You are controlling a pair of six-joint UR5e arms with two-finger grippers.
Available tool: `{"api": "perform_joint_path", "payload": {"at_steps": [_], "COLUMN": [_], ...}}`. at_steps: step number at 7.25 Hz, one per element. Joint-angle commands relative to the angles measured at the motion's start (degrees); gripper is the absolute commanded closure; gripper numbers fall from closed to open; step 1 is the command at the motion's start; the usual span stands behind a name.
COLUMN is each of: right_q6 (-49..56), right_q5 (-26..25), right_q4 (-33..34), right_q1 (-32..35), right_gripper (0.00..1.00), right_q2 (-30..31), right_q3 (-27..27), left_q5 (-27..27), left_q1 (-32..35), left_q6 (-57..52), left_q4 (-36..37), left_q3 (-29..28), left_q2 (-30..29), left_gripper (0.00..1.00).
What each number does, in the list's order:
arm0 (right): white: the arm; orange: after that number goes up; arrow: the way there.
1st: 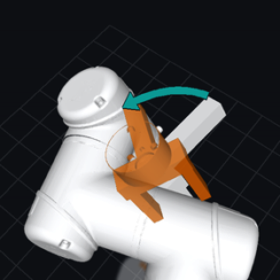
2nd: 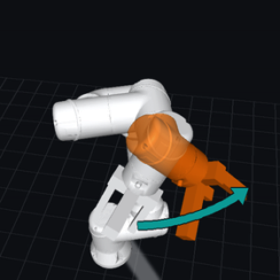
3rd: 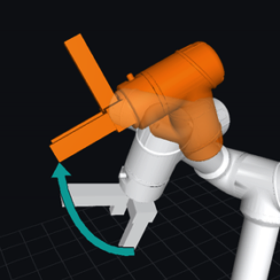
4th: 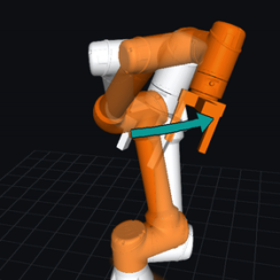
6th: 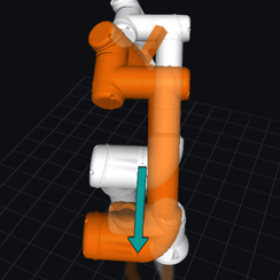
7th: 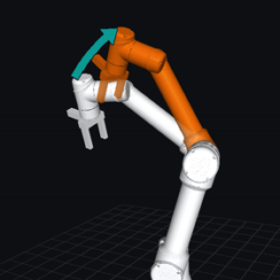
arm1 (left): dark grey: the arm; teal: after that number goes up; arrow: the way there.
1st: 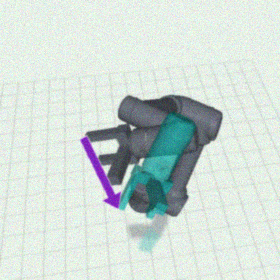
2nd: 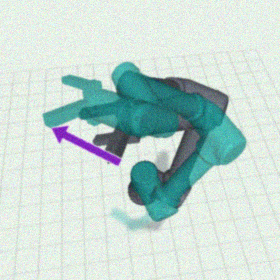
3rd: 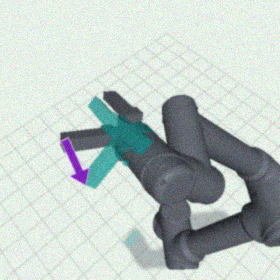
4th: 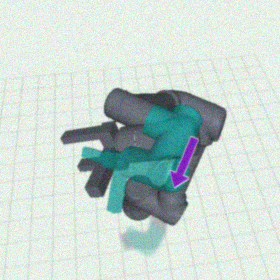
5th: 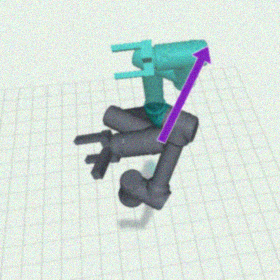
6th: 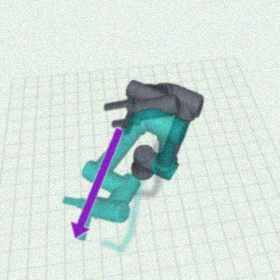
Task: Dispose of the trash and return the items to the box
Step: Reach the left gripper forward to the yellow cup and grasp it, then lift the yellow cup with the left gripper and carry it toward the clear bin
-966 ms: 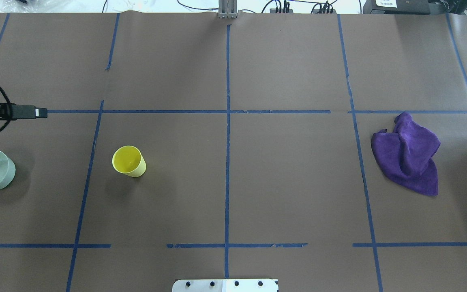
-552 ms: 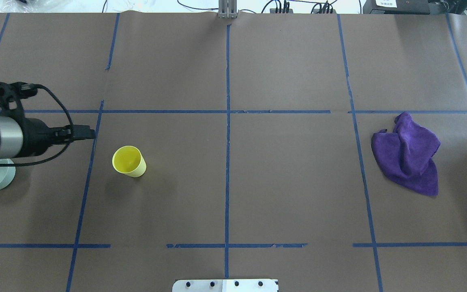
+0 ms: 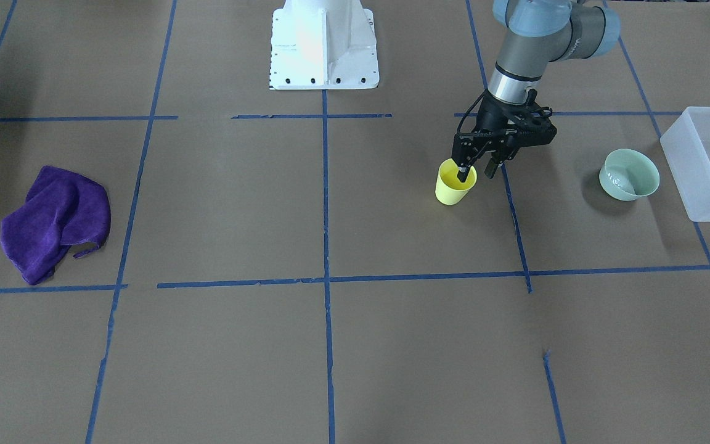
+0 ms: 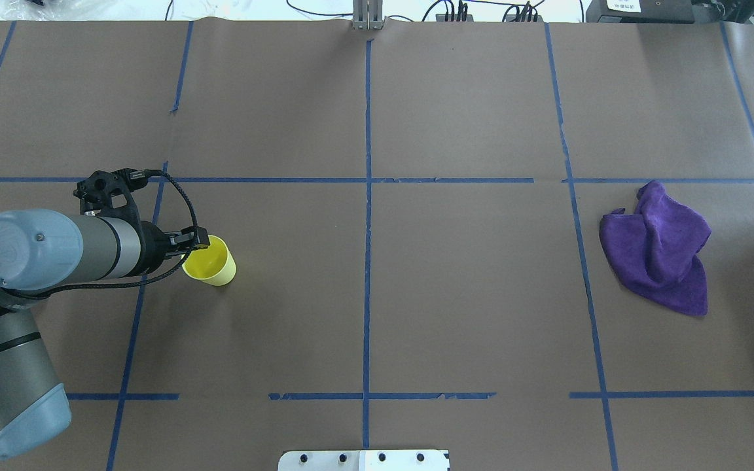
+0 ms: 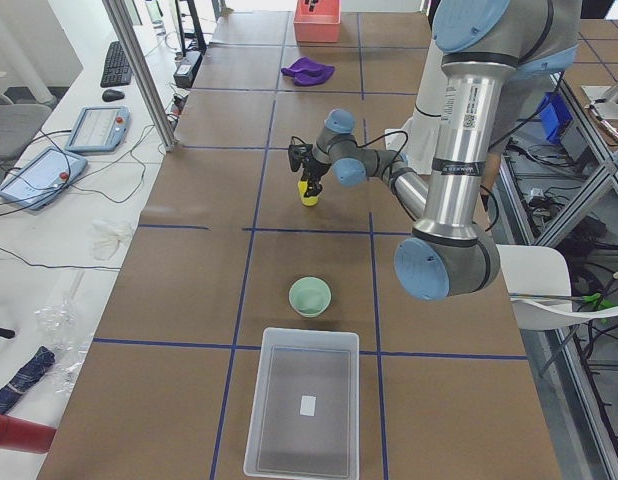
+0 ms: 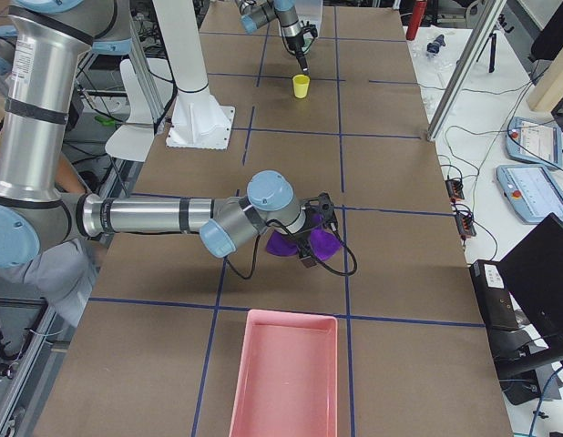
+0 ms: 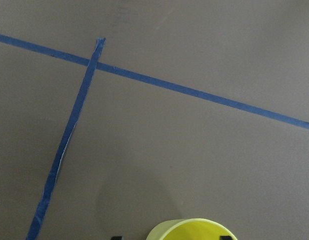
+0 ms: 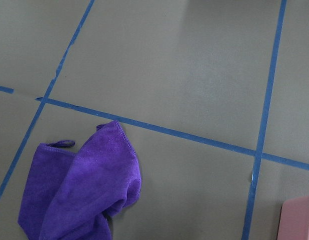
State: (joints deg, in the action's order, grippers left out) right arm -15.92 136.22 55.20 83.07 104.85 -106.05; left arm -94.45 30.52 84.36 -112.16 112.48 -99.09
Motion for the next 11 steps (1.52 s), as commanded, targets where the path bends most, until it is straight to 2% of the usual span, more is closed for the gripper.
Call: {"api": "perform_joint_path", "payload": {"at_steps": [1,2,3,5,7,9,10,11], "right_q6": [0.18,0.27,0.27,0.54,0.45,0.45,0.54,0.54], "right_q5": [-0.17,-0.17,-0.17,-0.43,-0.52,-0.52,-0.43,-0.43], "right_q4": [0.00,0.00,-0.09,-0.18,-0.62,-0.62,-0.62,-0.62], "right_q1": [0.07,0.07,-0.02,0.07,-0.02,-0.02,-0.11,-0.19], "right_gripper": [0.00,0.00,0.00,0.00,0.00,0.00,0.00,0.00], "right_q2": [0.00,0.00,0.00,0.00,-0.17,-0.17,-0.17,-0.17], "right_q3": [0.23,0.32,0.32,0.93,0.94,0.94,0.94,0.94], "left_q5": [0.31,0.23,0.23,-1.17,-12.29,-19.34,-21.63,-25.05], "left_q1": [-2.29,-2.48,-2.48,3.02,19.84,33.05,37.64,45.69], "left_q6": [0.10,-0.42,-0.78,-14.14,-36.16,-62.78,-73.01,-83.03], "left_q4": [0.10,0.10,0.10,1.06,1.07,0.54,-1.29,-2.26], "left_q3": [-0.95,-0.86,-0.86,4.29,5.73,4.95,4.42,1.20], "left_q2": [-0.14,-0.14,0.21,2.92,6.43,13.10,18.01,19.62], "left_gripper": [0.63,1.00,1.00,1.00,1.00,1.00,1.00,1.00]}}
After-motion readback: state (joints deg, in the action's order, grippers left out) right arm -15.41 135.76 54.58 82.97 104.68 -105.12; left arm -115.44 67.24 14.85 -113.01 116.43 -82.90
